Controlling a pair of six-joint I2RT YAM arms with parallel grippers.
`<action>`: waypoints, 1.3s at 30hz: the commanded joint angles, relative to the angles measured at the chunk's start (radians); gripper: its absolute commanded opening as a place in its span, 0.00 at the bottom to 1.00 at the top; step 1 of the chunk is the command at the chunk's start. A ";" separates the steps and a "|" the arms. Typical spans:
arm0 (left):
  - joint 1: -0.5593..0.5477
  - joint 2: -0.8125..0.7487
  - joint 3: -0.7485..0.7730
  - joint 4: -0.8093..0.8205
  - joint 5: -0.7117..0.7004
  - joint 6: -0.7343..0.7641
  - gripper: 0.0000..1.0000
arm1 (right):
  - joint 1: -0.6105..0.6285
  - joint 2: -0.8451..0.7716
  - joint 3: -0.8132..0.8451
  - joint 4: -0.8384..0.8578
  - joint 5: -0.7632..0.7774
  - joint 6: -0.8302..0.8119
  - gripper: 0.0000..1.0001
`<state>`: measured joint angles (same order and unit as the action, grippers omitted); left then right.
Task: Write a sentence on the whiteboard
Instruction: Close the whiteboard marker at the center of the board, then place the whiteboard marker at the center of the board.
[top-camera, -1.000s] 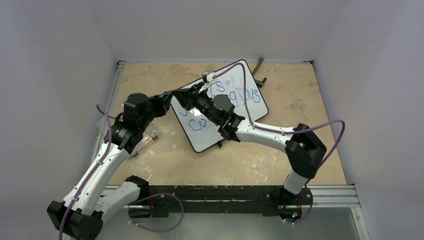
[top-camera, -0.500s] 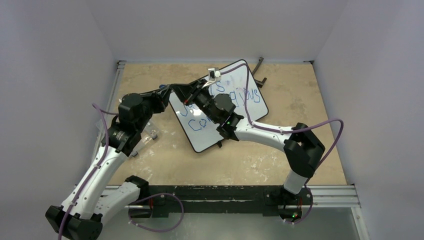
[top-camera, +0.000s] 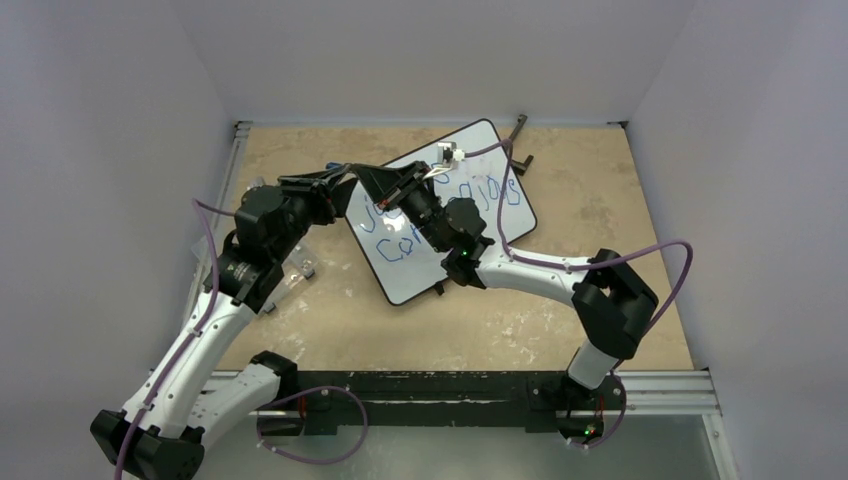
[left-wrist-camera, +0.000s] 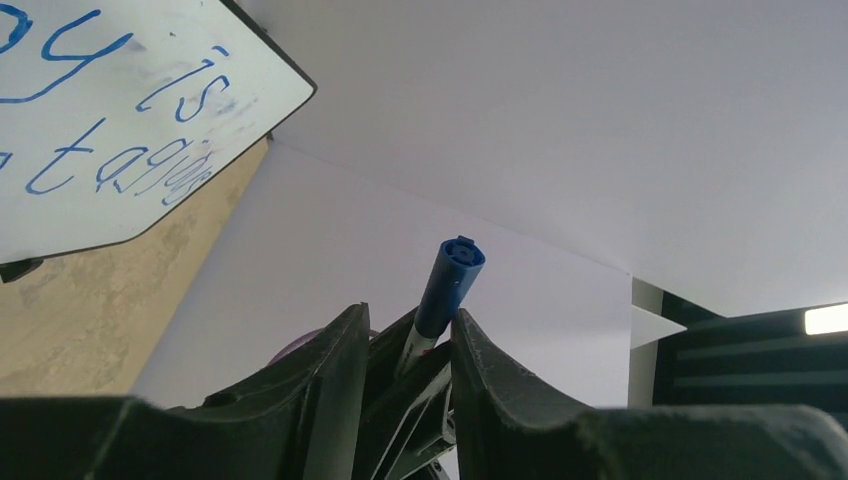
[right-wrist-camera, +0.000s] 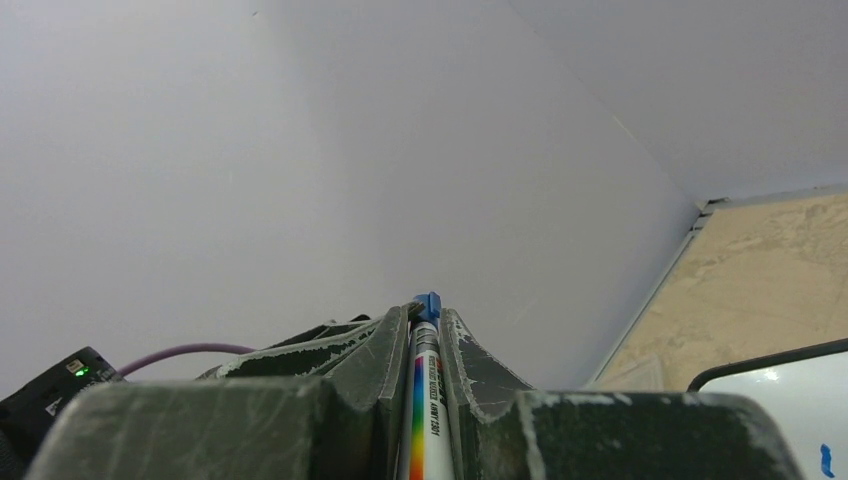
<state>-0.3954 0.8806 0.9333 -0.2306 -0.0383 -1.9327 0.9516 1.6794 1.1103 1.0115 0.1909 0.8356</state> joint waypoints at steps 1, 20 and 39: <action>-0.048 -0.021 0.028 0.067 0.176 0.058 0.38 | -0.007 0.008 -0.020 0.021 -0.022 0.047 0.00; -0.046 -0.085 0.111 -0.091 0.146 0.369 0.58 | -0.132 -0.309 -0.305 -0.259 -0.108 0.169 0.00; -0.043 -0.094 0.035 -0.163 0.071 0.502 0.57 | -0.249 -0.751 -0.520 -1.117 -0.258 0.188 0.00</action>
<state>-0.4400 0.7876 0.9684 -0.3920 0.0509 -1.4731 0.7059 0.9466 0.6151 0.0559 -0.0154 1.0027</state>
